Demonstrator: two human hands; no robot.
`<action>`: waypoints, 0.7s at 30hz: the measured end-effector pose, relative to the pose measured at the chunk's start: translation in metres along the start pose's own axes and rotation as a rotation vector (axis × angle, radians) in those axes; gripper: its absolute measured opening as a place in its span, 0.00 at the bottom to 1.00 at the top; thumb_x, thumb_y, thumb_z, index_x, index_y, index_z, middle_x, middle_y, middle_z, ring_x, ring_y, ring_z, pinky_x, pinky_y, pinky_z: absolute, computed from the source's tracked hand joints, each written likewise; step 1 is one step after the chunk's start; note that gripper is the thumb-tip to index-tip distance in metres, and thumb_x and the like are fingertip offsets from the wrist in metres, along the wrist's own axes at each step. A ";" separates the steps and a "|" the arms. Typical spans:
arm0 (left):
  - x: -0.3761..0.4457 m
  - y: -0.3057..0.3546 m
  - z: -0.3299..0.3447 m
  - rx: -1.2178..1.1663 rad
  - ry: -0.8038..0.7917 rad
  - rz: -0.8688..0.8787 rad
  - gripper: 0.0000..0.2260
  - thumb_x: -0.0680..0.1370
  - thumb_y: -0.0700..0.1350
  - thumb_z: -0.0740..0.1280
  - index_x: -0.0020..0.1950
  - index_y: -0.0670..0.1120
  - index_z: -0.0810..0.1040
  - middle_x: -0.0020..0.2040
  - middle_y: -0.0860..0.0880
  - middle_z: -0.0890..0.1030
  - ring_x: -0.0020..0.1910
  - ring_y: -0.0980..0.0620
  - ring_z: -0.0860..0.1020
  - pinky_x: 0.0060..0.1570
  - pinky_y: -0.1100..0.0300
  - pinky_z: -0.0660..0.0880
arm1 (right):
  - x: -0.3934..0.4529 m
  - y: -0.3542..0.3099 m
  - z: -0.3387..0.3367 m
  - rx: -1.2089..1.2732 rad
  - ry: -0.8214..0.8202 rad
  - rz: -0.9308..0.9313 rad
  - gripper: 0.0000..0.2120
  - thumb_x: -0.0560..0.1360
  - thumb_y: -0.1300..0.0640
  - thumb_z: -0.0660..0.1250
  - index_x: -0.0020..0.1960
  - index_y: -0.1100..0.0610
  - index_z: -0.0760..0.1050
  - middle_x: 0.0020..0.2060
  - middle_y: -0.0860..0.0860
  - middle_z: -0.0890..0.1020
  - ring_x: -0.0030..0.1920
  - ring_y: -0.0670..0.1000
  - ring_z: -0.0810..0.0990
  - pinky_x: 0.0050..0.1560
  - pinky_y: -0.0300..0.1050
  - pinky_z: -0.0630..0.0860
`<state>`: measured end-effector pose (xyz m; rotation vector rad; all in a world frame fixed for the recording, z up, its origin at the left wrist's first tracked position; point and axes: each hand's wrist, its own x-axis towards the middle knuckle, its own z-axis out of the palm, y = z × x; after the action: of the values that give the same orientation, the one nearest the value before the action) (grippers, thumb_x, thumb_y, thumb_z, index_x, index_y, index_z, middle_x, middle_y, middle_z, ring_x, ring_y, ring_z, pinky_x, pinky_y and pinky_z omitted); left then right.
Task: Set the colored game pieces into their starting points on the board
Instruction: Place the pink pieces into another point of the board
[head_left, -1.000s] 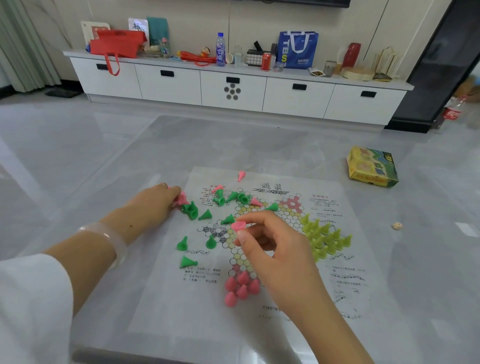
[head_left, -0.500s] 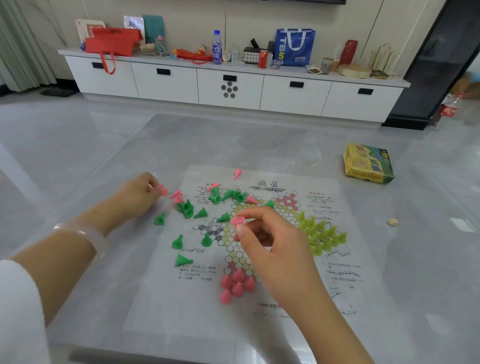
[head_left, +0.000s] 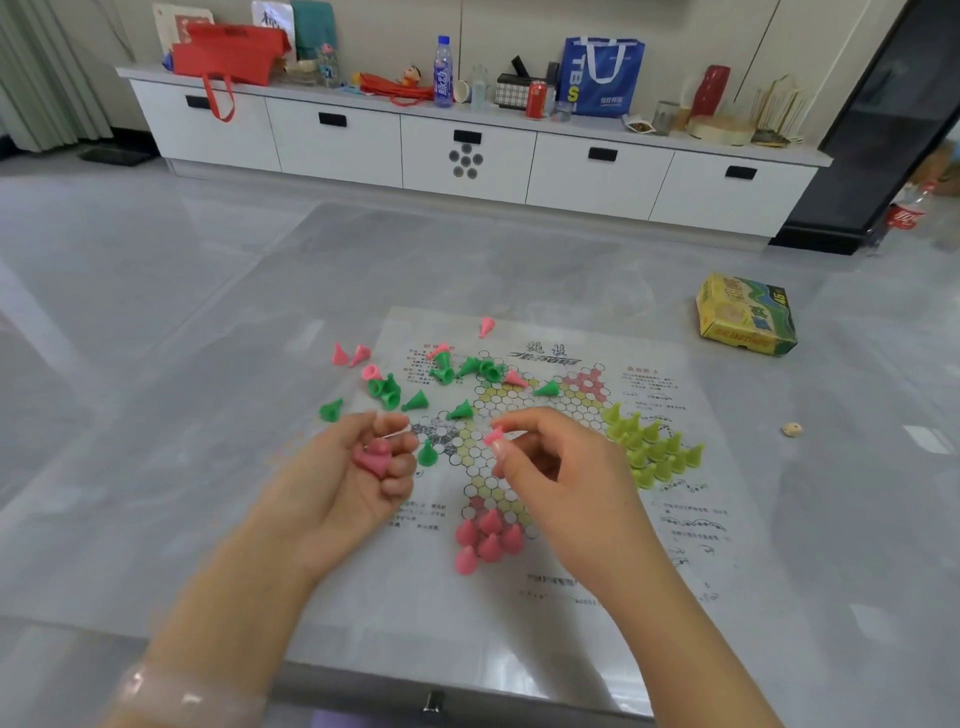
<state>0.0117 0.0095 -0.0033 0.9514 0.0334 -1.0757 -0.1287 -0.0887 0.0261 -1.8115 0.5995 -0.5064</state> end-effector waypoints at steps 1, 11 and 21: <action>-0.001 -0.004 0.001 0.021 0.016 0.017 0.09 0.77 0.42 0.54 0.40 0.42 0.70 0.22 0.50 0.71 0.17 0.57 0.67 0.17 0.69 0.63 | 0.001 0.004 0.000 -0.049 0.015 -0.021 0.07 0.75 0.60 0.64 0.45 0.49 0.77 0.35 0.46 0.79 0.26 0.35 0.76 0.25 0.24 0.68; 0.004 -0.007 0.005 0.691 0.299 0.314 0.13 0.75 0.33 0.55 0.41 0.48 0.74 0.34 0.49 0.75 0.29 0.54 0.67 0.31 0.62 0.64 | 0.013 0.028 0.001 -0.418 0.036 -0.034 0.08 0.74 0.60 0.66 0.41 0.48 0.72 0.34 0.42 0.77 0.36 0.38 0.76 0.34 0.29 0.72; 0.002 0.001 0.004 0.614 0.277 0.321 0.12 0.75 0.33 0.55 0.40 0.46 0.74 0.33 0.49 0.75 0.28 0.54 0.67 0.30 0.62 0.64 | 0.011 0.013 0.017 -0.212 -0.044 0.113 0.09 0.75 0.67 0.62 0.41 0.57 0.76 0.33 0.45 0.79 0.21 0.39 0.76 0.20 0.31 0.69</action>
<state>0.0120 0.0052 -0.0006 1.5951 -0.2281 -0.6523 -0.1119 -0.0871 0.0091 -1.9696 0.7438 -0.3356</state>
